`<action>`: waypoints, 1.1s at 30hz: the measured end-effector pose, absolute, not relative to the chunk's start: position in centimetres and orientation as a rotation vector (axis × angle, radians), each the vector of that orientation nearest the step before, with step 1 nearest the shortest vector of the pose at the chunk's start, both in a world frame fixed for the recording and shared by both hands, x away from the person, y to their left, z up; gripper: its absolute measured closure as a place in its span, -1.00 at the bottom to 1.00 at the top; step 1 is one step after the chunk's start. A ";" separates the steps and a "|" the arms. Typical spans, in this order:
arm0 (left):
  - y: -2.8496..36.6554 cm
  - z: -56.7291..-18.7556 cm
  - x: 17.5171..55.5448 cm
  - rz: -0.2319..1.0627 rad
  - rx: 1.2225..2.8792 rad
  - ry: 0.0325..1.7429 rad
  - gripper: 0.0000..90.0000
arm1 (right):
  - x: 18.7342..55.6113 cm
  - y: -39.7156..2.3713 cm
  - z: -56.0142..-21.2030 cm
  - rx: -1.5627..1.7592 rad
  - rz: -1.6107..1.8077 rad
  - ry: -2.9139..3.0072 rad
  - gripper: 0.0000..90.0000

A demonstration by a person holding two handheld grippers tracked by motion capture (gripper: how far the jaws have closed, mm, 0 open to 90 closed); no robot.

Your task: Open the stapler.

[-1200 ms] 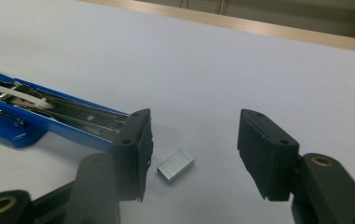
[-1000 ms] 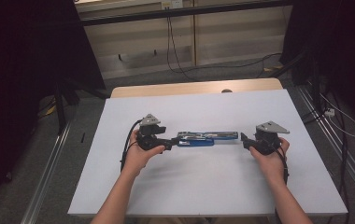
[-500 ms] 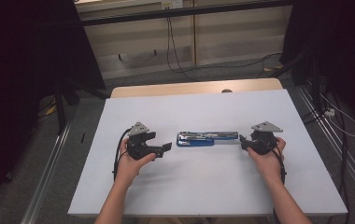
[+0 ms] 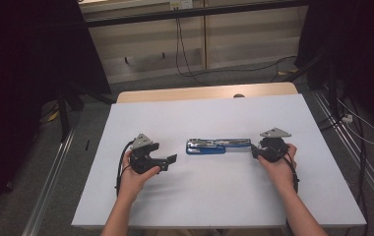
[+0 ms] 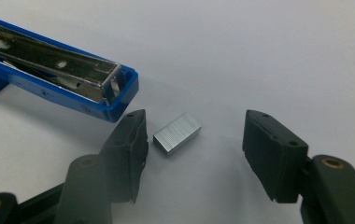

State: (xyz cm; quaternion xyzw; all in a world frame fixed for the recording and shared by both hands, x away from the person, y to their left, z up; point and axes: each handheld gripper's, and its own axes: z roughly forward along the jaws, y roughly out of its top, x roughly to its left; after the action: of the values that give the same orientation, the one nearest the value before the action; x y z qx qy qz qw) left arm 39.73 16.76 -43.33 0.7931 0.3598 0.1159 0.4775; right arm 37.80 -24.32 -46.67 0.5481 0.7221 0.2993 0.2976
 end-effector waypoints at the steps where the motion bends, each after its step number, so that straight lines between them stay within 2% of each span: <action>1: 16.8 -43.3 39.7 0.286 1.936 0.881 -0.76 | 37.8 -24.3 -46.7 1.467 0.798 1.916 -0.07; 10: 17.1 -43.5 39.5 0.281 1.935 0.898 -0.76 | 37.8 -24.7 -46.6 1.483 0.807 1.910 0.06; 17: 17.2 -43.2 39.2 0.296 1.919 0.896 -0.76 | 37.5 -24.8 -46.6 1.477 0.832 1.931 0.51; 20: 17.2 -43.1 39.2 0.296 1.912 0.896 -0.76 | 37.5 -24.8 -46.6 1.477 0.838 1.935 0.56; 23: 17.3 -43.1 39.1 0.302 1.914 0.896 -0.76 | 37.8 -24.7 -46.6 1.486 0.841 1.929 0.41; 25: 17.3 -43.1 39.1 0.301 1.910 0.900 -0.76 | 38.0 -24.6 -46.6 1.489 0.847 1.935 0.46; 27: 17.4 -43.1 39.1 0.305 1.906 0.896 -0.76 | 38.0 -24.4 -46.7 1.490 0.856 1.946 0.60; 33: 17.7 -43.0 38.9 0.303 1.892 0.900 -0.75 | 38.3 -24.8 -46.7 1.544 0.893 1.934 0.74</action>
State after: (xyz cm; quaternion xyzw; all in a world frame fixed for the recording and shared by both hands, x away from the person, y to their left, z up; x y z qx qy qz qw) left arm 38.90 17.70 -42.96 0.7790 0.3705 0.1249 0.4902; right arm 38.27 -24.75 -46.66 0.5679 0.7114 0.3283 0.2524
